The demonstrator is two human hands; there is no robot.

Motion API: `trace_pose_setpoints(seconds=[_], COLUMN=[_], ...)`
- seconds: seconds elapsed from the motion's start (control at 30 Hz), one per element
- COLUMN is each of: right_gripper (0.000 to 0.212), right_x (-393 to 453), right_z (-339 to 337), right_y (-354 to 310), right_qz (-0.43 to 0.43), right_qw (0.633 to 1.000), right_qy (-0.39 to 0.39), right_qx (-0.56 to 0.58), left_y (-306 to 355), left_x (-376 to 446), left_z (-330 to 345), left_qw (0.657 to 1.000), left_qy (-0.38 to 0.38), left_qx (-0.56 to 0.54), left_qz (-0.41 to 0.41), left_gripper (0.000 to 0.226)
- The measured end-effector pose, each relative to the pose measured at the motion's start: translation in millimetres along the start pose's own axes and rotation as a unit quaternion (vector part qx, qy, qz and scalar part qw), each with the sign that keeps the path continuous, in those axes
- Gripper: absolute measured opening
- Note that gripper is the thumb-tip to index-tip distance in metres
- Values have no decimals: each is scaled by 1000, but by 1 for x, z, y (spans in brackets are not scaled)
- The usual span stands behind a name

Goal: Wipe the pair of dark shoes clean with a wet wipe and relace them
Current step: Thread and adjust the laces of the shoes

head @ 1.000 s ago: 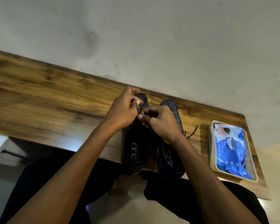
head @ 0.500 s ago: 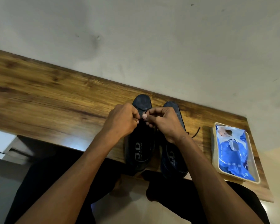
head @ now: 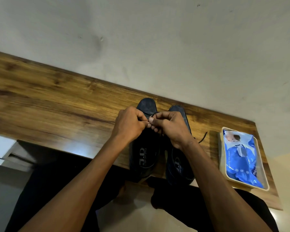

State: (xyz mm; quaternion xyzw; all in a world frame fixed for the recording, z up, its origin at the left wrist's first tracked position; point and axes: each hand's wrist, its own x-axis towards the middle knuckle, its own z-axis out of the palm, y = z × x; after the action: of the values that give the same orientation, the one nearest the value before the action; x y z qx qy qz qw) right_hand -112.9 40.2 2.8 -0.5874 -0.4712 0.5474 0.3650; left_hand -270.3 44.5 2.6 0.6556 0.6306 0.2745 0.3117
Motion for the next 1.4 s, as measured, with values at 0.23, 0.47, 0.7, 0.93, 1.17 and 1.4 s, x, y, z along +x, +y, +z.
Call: trace_pose_setpoints(seconds=[0.23, 0.47, 0.7, 0.93, 1.17, 1.4], right_gripper=[22, 20, 8, 28, 43, 17], right_x=[3, -1, -3, -7, -9, -11], right_z=[0, -8, -12, -8, -8, -19], right_y=[2, -6, -10, -19, -18, -15], right_qz=[-26, -128, -112, -38, -48, -23], right_qw=[999, 927, 911, 928, 918, 938], right_qy=[46, -16, -17, -46, -62, -43], right_qx=[-13, -353, -397, -368, -389, -344], left_y=[3, 4, 2, 4, 3, 4], left_x=[-5, -3, -3, -2, -3, -3], left_z=[3, 4, 4, 5, 3, 3], left_qw=[1000, 1000, 1000, 1000, 999, 1000], left_qy=[6, -6, -6, -7, -17, -12], left_qx=[3, 3, 8, 23, 33, 24], left_qz=[-9, -19, -12, -4, 0, -6], left_gripper=[9, 9, 9, 8, 6, 9])
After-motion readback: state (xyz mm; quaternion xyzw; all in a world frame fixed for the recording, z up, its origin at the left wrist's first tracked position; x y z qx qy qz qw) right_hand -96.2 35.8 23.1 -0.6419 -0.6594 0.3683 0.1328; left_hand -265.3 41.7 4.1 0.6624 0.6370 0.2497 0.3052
